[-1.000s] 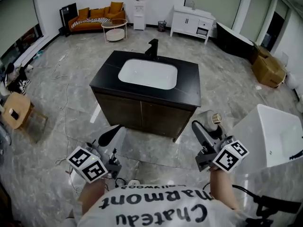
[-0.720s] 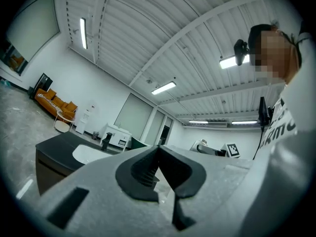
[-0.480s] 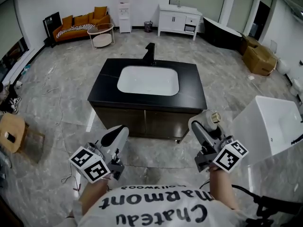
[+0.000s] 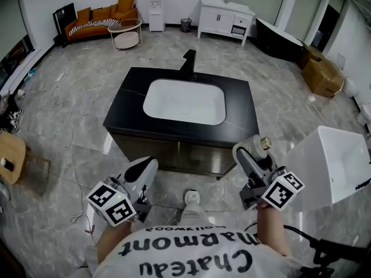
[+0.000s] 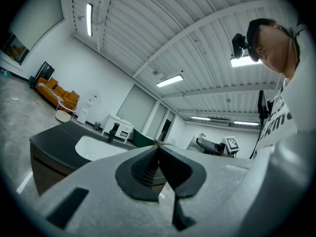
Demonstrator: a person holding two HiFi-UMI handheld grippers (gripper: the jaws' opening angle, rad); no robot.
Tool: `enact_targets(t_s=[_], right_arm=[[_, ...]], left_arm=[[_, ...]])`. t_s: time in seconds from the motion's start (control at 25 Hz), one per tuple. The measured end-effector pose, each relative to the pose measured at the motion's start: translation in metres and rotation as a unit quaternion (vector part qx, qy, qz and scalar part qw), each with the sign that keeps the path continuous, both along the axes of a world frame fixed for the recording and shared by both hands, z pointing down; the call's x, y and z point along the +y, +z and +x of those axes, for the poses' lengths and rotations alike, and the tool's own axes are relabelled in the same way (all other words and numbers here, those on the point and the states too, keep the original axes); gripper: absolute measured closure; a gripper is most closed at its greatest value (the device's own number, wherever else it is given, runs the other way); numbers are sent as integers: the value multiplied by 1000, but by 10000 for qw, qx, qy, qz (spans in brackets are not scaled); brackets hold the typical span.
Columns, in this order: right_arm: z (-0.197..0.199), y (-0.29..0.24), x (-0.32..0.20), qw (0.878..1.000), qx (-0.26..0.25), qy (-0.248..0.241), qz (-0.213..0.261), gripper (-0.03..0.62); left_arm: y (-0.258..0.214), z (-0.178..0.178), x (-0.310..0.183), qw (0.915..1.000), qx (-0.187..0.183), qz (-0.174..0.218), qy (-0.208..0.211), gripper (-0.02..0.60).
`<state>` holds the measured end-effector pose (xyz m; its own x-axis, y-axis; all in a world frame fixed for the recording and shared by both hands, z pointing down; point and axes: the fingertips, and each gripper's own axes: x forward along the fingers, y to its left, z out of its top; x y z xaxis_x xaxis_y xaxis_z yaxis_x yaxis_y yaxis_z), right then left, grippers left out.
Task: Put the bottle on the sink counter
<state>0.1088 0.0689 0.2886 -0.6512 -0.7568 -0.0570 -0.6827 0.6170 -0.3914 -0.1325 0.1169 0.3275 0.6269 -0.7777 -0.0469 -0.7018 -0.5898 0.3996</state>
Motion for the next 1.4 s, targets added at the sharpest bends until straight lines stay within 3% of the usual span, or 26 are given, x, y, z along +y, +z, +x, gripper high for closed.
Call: enact_targets(t_s=[0.2,0.68,0.92,1.4], right_arm=[[11,1,-78,9999,-28,-98,66,255],[36,3,-239,9991,73,-411,107,255],[47,31,-285,9994,59,-229,-253,255],[36,95,-380,9945,286,267,-972,255]], left_arm=[[-2,9,-65,10000,30,23,-77,568],[2,69,-219,9999,121,-24,92,568],[20,86,-256,9991,130,-321,247,567],[71,75,-337,9930,198,-1032,532,568]])
